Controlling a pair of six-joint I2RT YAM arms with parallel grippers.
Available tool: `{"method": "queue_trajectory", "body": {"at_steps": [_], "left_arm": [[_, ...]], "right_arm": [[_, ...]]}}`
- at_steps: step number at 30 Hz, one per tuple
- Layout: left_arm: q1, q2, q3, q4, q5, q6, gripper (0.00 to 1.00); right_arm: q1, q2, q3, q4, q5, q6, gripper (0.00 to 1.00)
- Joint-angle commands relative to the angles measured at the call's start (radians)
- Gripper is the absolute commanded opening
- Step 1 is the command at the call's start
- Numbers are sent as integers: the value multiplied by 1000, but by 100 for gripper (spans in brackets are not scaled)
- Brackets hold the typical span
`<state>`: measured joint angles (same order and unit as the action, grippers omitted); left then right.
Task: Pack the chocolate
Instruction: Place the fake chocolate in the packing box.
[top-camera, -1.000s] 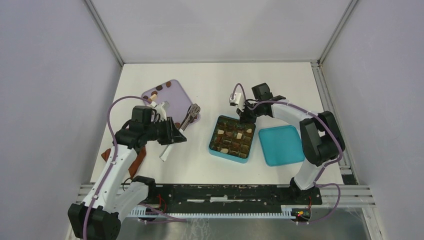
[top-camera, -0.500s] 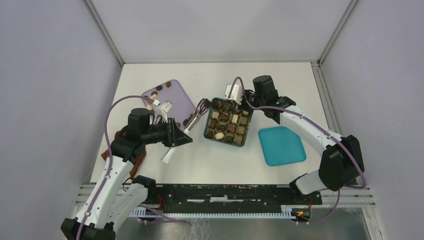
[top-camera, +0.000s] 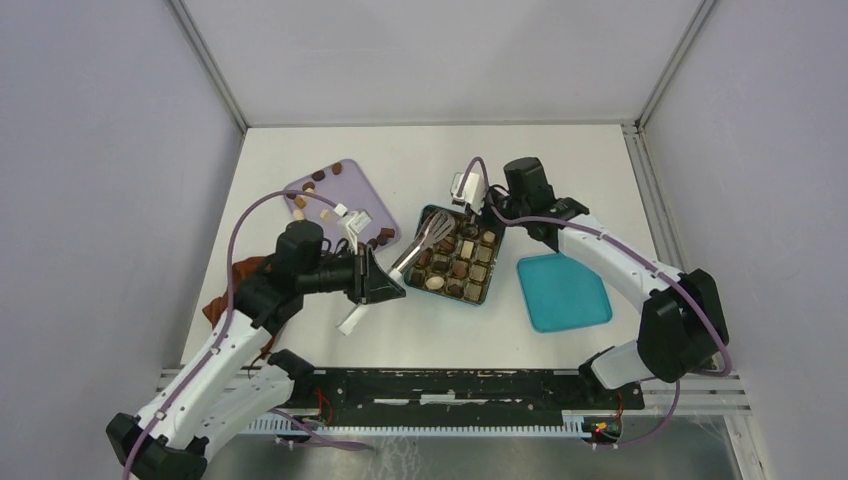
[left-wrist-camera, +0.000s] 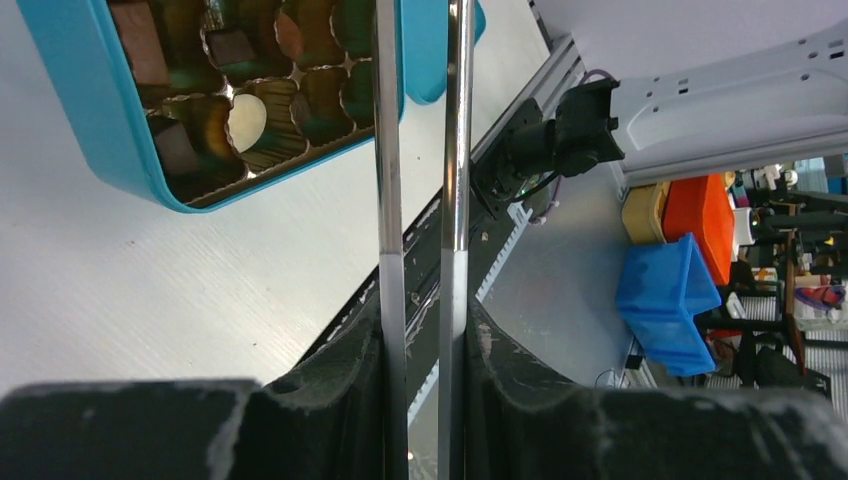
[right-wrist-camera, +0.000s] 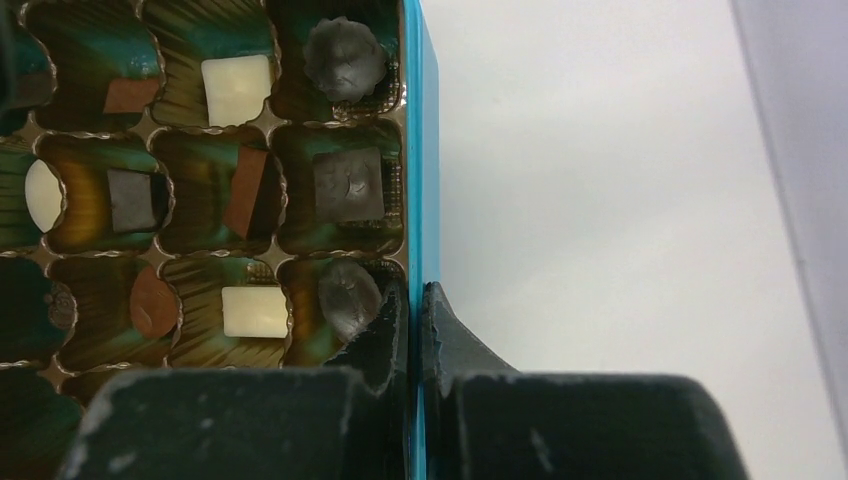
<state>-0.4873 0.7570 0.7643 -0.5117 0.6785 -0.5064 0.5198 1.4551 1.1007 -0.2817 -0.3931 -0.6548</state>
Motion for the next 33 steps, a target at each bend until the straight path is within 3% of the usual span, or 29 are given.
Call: {"method": "queue_trajectory", "body": {"at_steps": [1, 8, 16, 33], "left_arm": [[-86, 28, 0, 87, -83, -58, 2], [-211, 141, 20, 56, -202, -44, 2], [-331, 293, 68, 50, -344, -50, 2], [-474, 604, 232, -37, -516, -17, 2]], "right_arm": [[-48, 26, -5, 86, -145, 121, 0], [-118, 143, -29, 94, -274, 201, 0], [-126, 229, -33, 95, -293, 238, 3], [-138, 279, -2, 40, -319, 216, 25]]}}
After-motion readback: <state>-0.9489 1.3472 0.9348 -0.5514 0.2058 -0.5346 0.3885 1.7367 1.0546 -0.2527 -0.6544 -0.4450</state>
